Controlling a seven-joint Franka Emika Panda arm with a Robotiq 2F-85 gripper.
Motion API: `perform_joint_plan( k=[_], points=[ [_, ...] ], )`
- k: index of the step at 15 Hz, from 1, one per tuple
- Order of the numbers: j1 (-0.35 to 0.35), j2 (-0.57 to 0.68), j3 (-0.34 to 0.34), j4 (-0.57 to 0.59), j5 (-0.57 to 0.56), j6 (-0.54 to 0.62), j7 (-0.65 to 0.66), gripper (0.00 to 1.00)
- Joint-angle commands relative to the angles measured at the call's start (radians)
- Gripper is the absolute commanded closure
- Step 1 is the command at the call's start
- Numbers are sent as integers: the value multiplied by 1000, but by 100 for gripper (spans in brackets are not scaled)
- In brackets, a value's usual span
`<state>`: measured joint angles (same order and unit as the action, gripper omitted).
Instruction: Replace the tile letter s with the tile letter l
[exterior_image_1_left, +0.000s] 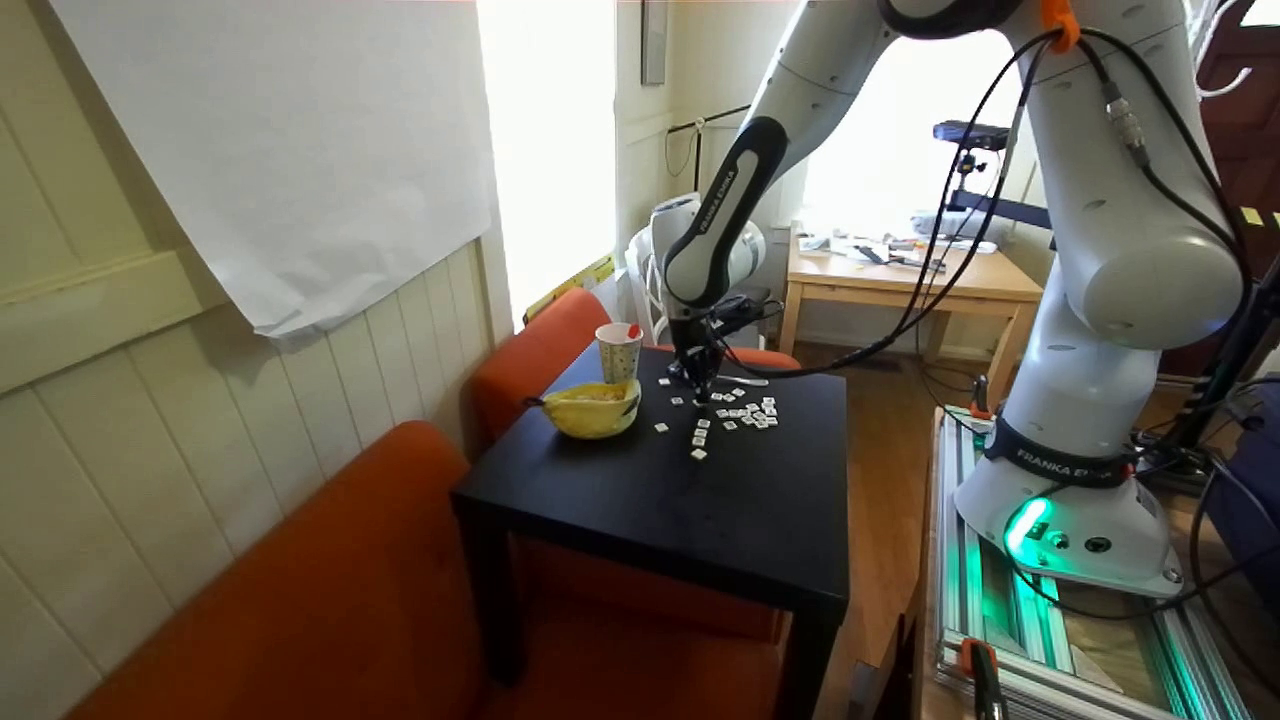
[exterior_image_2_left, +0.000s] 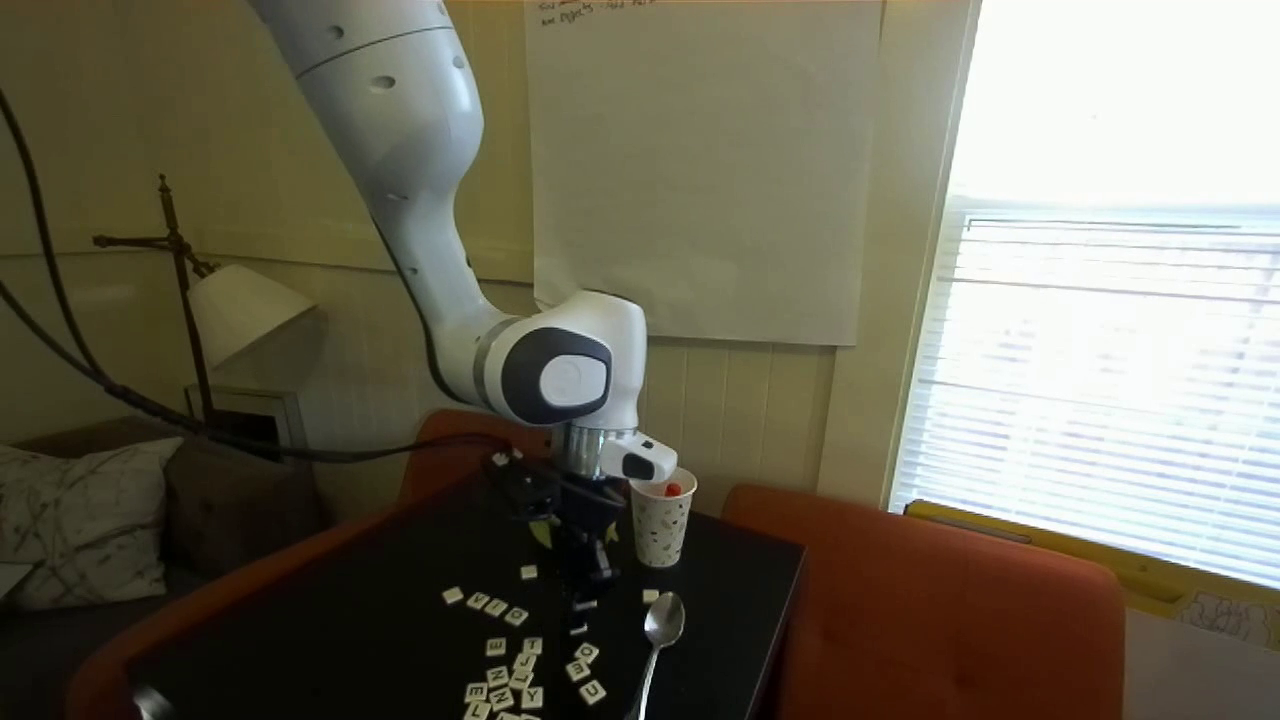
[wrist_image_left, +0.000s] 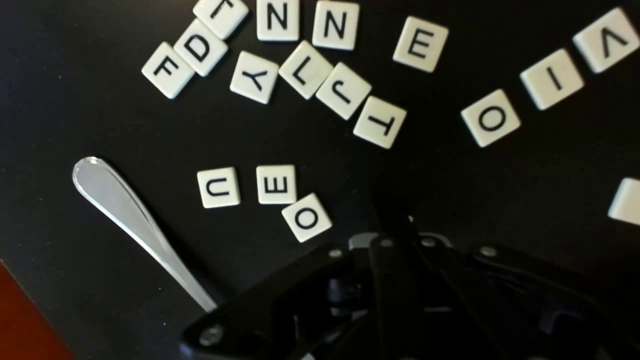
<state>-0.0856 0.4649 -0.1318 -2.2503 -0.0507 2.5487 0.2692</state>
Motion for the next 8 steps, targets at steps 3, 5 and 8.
perform_joint_plan(
  k=[3,5,8],
  points=[
    [20,73,-29,61,45,34,88,100],
    [19,69,-30,66,54,27,100,100],
    [5,5,-9,29,103,1,85,100]
  ],
)
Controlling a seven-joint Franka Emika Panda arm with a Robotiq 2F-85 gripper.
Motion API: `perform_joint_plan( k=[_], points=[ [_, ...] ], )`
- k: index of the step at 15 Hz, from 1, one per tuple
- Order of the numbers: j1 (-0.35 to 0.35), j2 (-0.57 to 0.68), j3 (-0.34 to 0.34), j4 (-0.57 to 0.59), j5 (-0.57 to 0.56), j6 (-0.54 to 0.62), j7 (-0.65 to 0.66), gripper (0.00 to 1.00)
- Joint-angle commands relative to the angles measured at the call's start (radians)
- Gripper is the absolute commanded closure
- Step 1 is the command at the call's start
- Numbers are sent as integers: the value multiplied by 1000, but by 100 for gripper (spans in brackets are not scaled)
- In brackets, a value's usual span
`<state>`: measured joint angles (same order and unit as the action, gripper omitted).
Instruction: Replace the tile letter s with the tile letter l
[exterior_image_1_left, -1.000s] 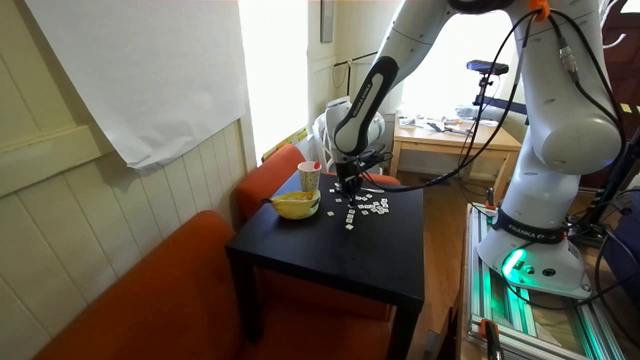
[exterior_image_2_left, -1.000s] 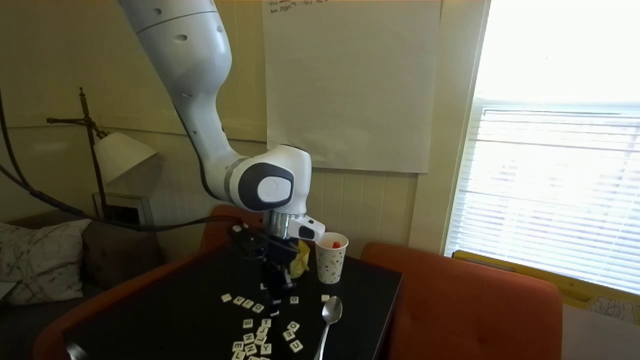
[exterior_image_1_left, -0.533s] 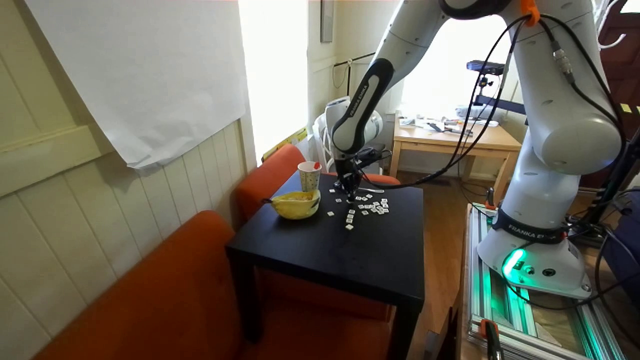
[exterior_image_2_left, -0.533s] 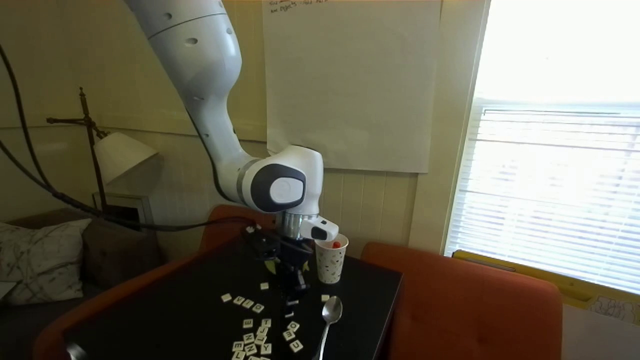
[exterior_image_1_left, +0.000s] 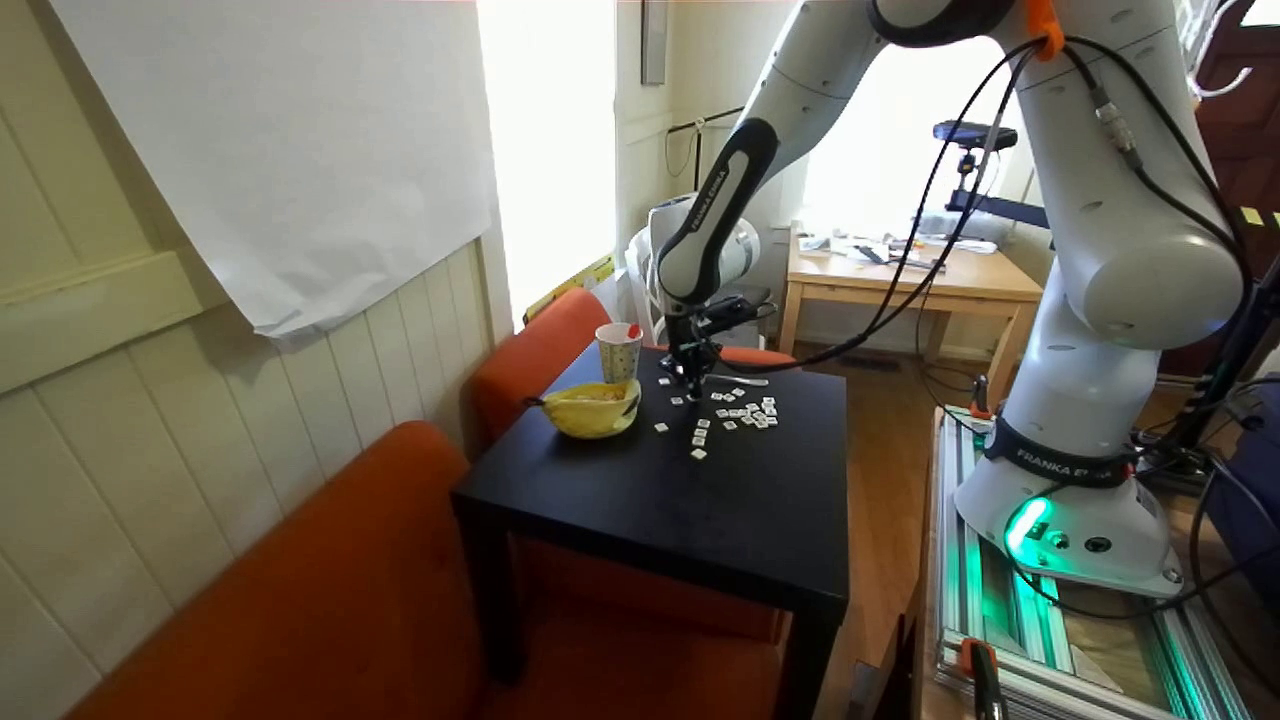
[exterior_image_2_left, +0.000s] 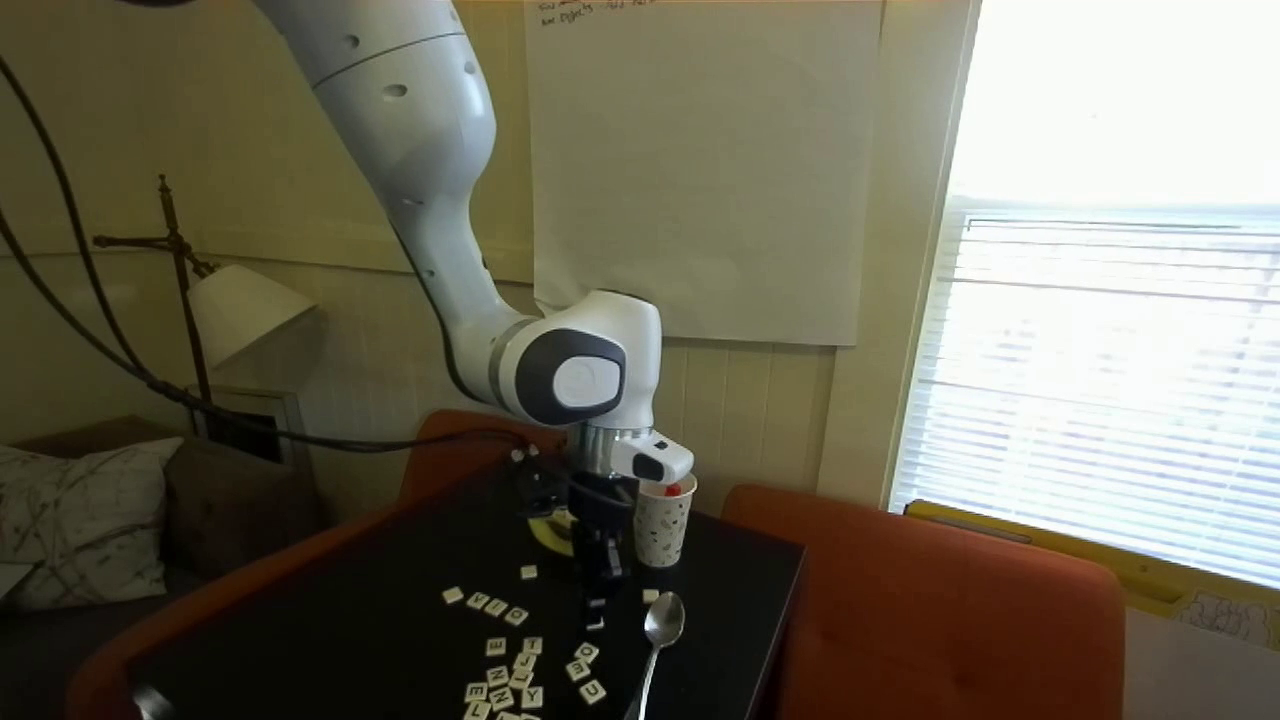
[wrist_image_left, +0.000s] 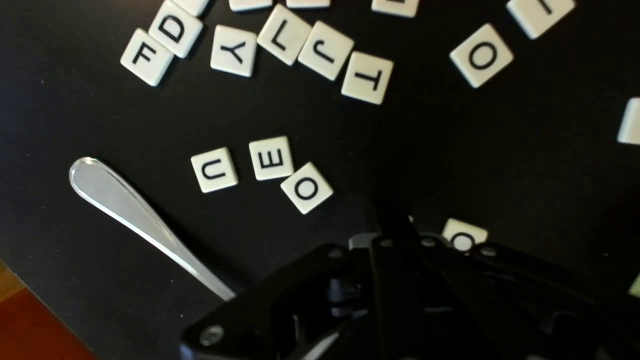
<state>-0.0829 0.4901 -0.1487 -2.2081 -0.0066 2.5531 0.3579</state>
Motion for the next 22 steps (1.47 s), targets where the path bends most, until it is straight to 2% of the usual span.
perform_joint_plan(
  k=[1,6,9,14,17,22],
  points=[
    [2,-50,10,-33,74,-16,-7,100],
    [26,-207,-18,-155,100,28,51,100],
    [35,-305,-36,-213,60,-30,83,100],
    [13,-417,-29,-316,19,-132,52,100],
    [4,-443,-26,-368,-4,-144,64,100],
    [-8,-404,-30,-400,-44,-81,103,100]
  ],
)
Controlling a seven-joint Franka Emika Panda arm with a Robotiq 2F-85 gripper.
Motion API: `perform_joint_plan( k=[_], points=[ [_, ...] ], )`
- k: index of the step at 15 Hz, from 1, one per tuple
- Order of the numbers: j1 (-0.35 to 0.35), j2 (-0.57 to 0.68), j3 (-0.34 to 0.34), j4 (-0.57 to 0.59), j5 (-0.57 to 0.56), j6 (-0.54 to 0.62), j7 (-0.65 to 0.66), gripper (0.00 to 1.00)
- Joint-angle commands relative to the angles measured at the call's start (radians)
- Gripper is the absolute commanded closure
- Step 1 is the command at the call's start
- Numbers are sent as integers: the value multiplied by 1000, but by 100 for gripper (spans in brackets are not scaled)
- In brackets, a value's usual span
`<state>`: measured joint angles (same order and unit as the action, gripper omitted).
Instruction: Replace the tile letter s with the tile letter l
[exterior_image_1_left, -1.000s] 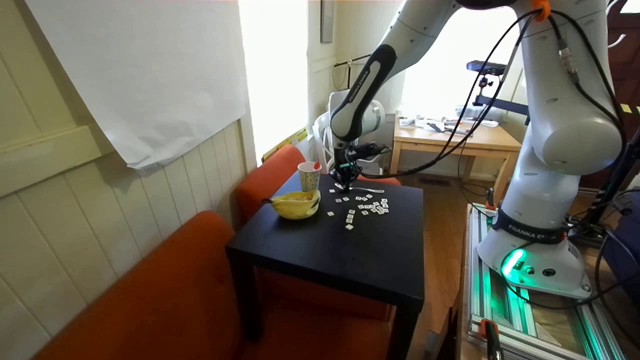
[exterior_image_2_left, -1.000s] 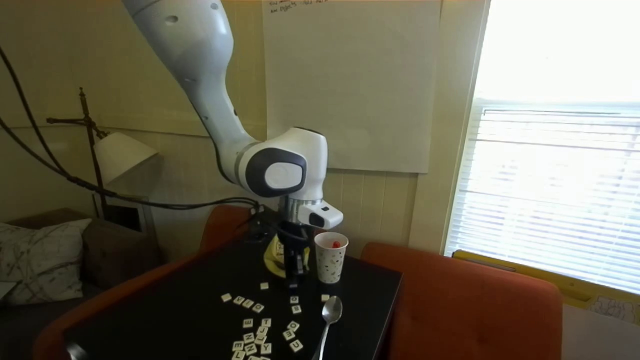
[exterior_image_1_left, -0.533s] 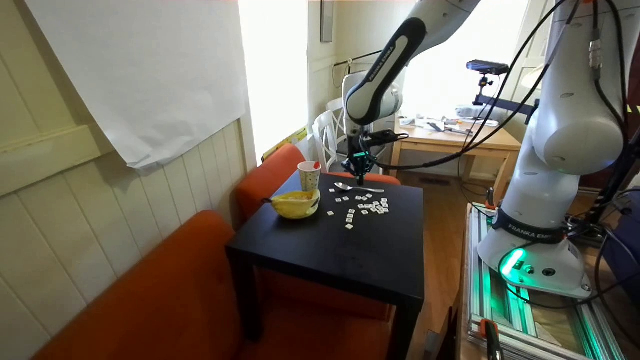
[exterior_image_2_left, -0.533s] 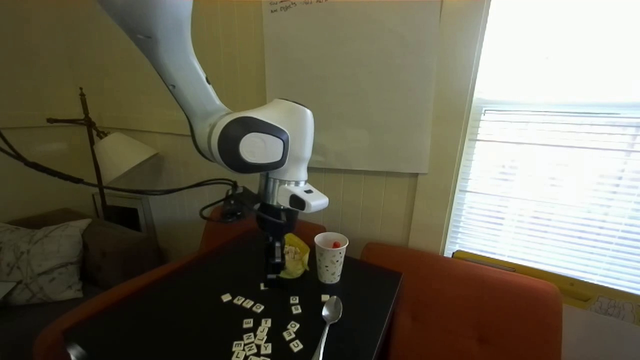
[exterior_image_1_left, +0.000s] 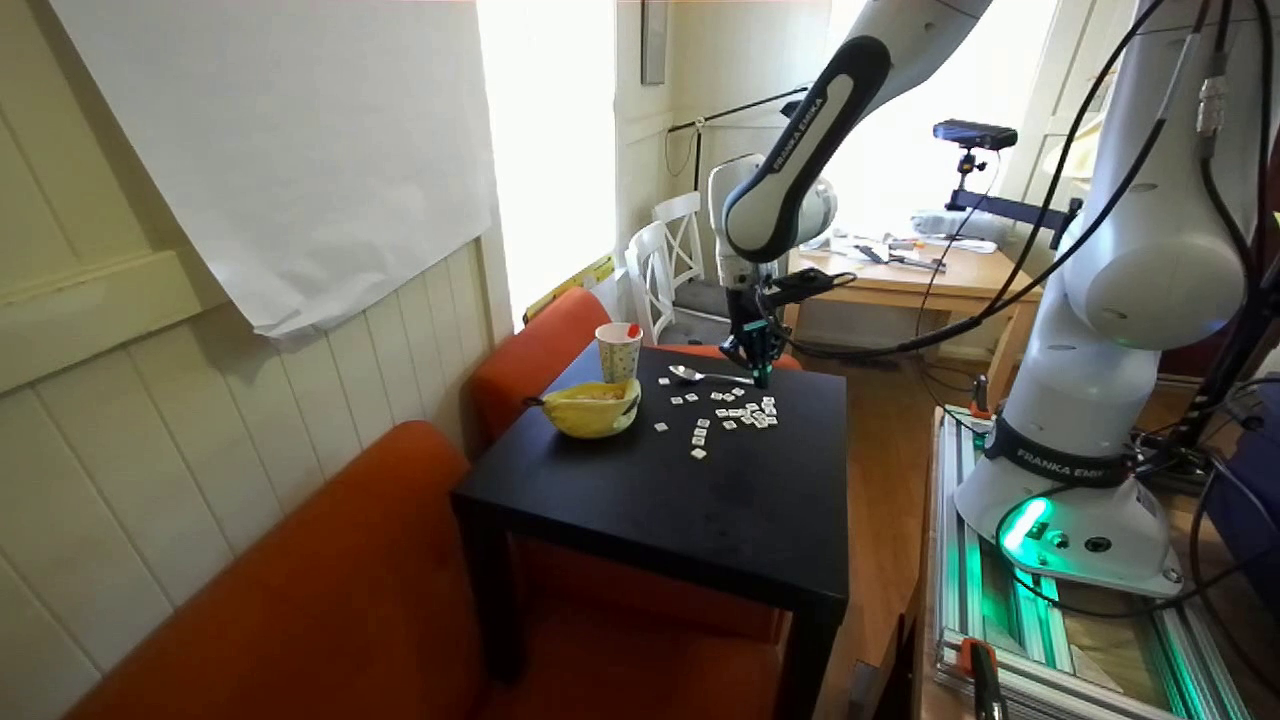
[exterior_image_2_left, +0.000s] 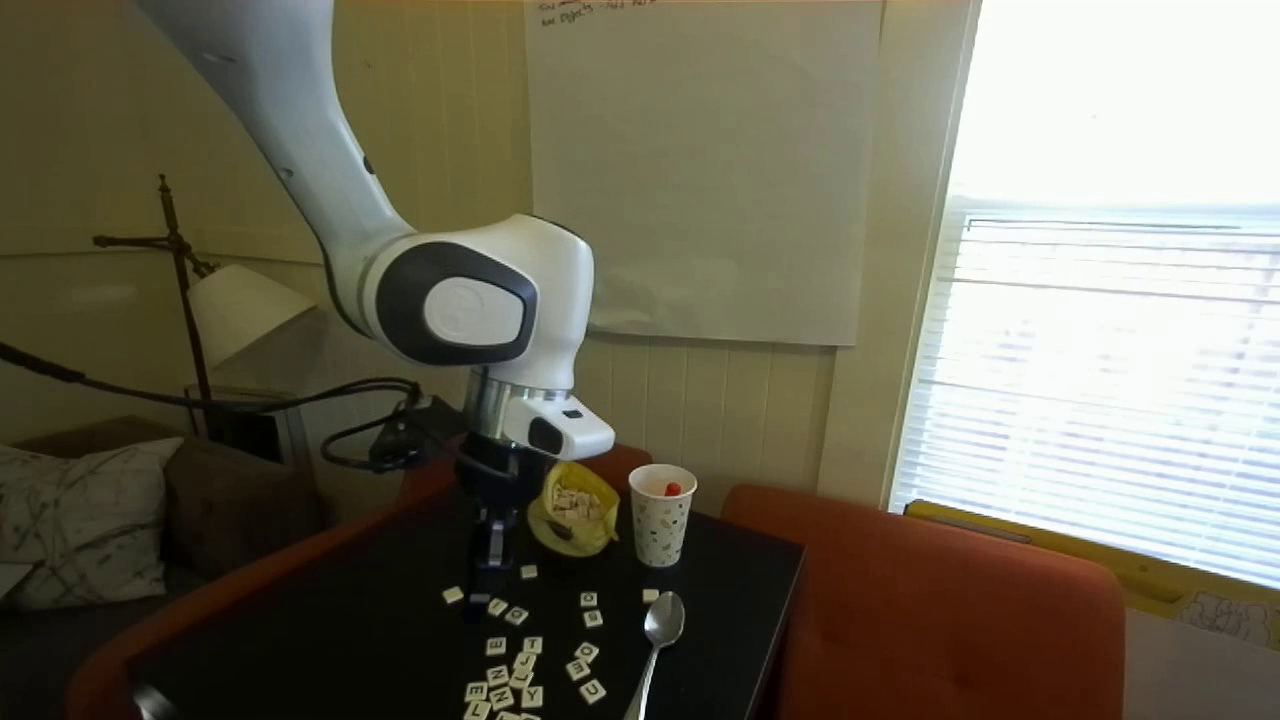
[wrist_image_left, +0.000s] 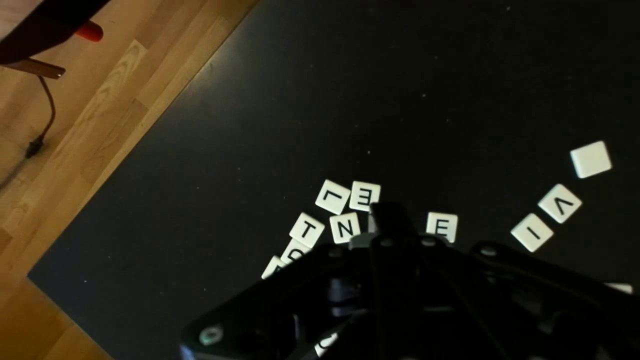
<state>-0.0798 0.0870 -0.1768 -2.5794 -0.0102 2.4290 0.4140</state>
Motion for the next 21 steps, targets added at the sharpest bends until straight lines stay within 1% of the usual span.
perform_joint_plan(
  k=[1,3,9,15,17,21],
  points=[
    [-11,11,-2,-31,-39,66,60,100],
    [-12,31,-4,-31,-34,119,83,100],
    [-5,123,-11,-3,-4,202,92,100],
    [-1,206,-8,21,68,314,72,100],
    [2,228,-7,32,87,330,64,100],
    [5,255,-9,50,104,325,54,100]
  ],
)
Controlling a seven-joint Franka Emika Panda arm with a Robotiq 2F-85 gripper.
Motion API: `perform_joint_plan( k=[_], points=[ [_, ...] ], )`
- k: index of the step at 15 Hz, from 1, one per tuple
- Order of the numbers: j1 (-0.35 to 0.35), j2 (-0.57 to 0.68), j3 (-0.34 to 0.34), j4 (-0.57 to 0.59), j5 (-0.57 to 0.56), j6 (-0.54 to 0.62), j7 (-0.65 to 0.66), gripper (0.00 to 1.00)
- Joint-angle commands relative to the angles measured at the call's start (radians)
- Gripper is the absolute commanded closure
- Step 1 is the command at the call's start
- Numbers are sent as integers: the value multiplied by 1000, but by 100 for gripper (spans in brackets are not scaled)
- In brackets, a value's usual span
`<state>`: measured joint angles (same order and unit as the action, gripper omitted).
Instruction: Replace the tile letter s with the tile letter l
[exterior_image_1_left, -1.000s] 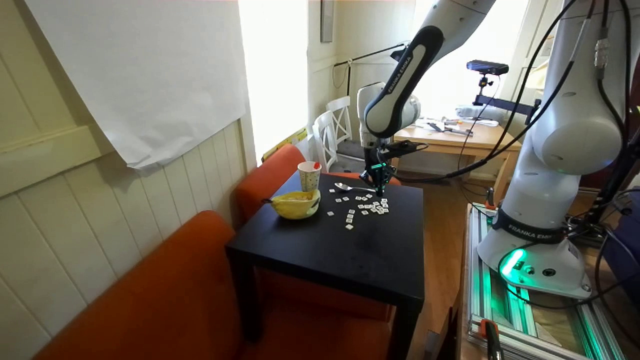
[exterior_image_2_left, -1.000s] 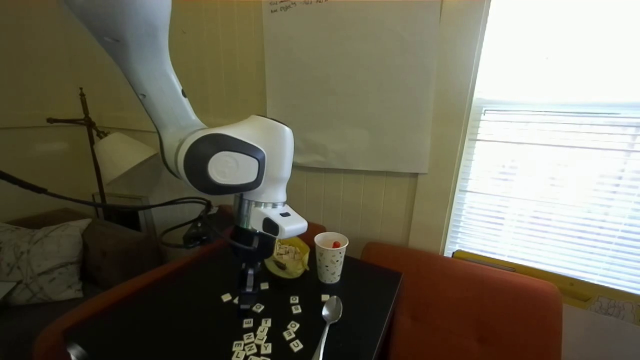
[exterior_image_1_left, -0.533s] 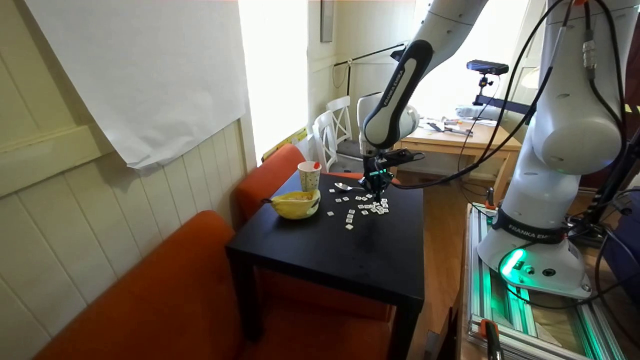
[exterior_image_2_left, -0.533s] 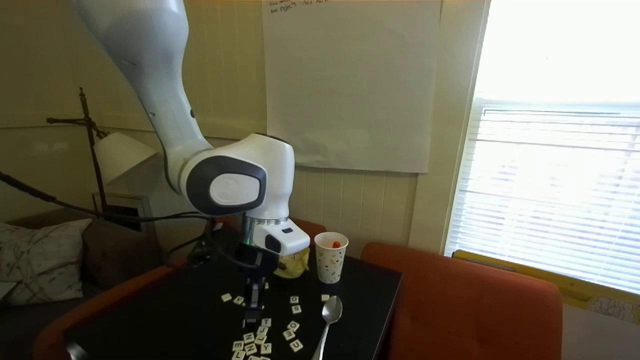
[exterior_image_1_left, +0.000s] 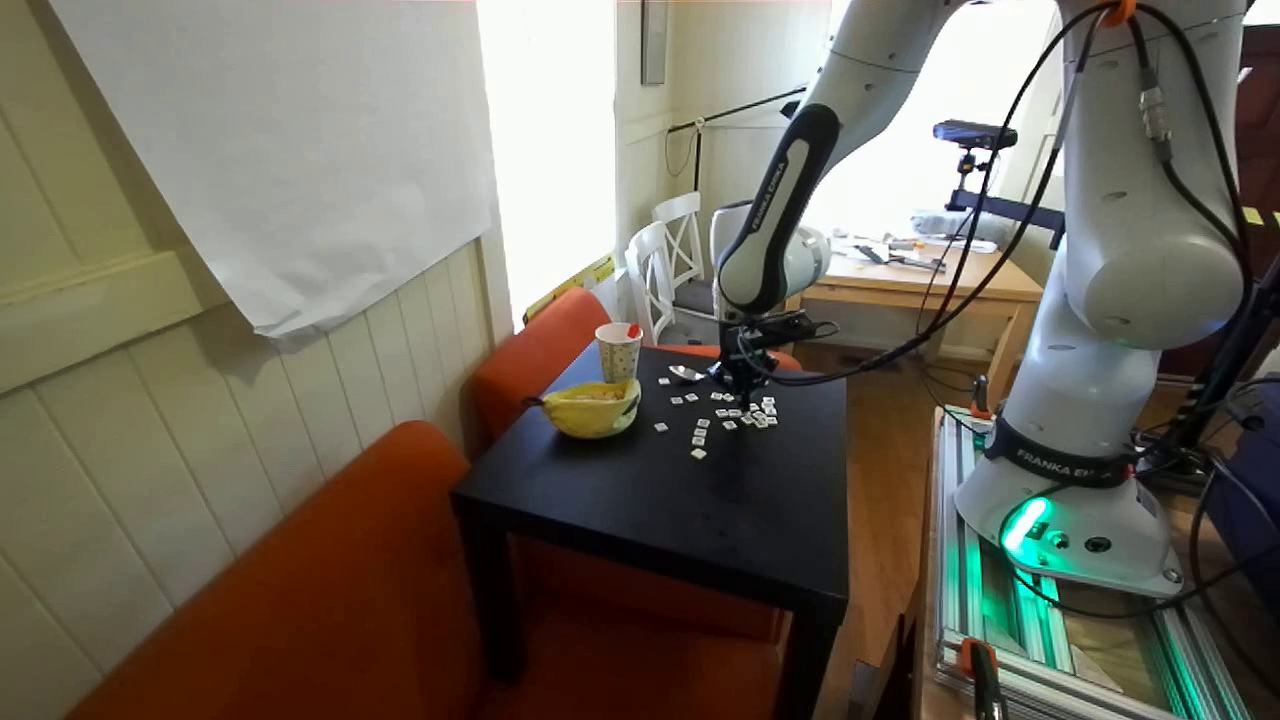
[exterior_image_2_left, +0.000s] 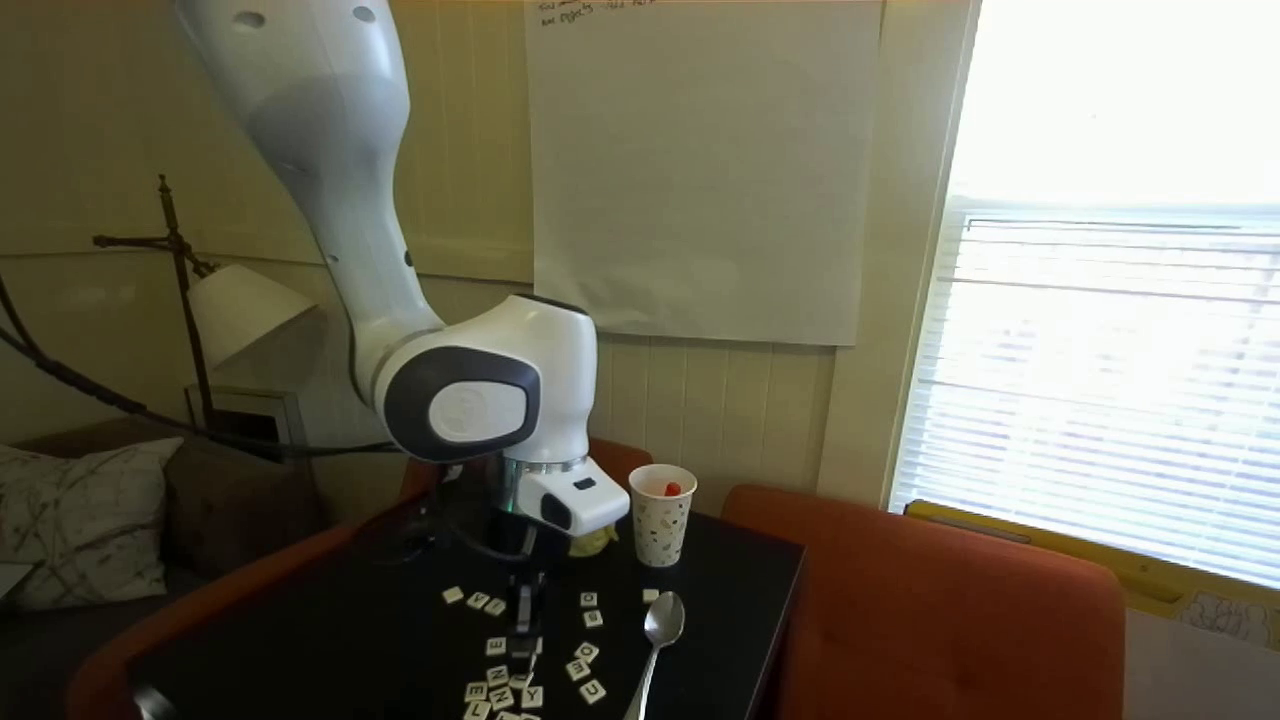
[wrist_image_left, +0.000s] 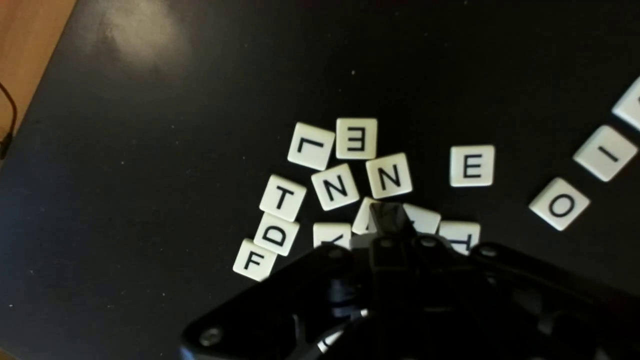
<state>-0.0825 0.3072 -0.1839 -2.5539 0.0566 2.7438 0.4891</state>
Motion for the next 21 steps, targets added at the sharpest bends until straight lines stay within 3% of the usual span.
perform_joint_plan(
  k=[1,21],
  points=[
    [8,40,-1,28,41,9,-24,100],
    [14,113,-11,96,39,67,-34,100]
  ],
)
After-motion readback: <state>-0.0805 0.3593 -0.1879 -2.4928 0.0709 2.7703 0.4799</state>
